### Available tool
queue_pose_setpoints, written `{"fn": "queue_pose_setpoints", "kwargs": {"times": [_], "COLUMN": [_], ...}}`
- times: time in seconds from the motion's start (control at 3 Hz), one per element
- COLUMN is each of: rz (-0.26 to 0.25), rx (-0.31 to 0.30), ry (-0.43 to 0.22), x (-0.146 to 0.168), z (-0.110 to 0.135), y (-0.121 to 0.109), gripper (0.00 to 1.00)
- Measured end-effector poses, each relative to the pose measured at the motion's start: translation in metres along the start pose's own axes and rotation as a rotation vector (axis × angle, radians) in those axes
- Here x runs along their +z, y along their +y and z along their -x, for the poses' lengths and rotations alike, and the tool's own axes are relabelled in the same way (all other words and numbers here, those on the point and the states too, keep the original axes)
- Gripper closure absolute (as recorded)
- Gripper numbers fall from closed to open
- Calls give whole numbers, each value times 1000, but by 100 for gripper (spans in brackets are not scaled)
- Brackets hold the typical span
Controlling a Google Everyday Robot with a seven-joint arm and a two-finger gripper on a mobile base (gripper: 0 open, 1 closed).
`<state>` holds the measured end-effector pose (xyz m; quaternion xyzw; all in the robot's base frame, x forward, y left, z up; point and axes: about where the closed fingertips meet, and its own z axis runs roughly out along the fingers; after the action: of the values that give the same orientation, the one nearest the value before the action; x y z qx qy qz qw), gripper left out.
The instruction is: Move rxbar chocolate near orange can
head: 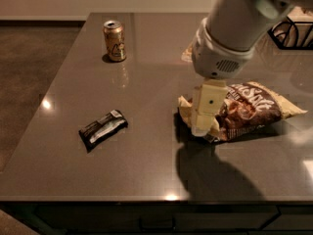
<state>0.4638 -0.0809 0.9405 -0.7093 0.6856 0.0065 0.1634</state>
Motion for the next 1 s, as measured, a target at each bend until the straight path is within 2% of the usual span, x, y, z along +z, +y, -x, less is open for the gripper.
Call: {"fn": "queue_pose_setpoints", "kwargs": {"times": [0.33, 1.0], "rz": [54, 173], "rx": [-81, -206], "ry": [-26, -23], "x": [29, 94], "z": [49, 120], "y": [-11, 8], "gripper": [0, 0]}}
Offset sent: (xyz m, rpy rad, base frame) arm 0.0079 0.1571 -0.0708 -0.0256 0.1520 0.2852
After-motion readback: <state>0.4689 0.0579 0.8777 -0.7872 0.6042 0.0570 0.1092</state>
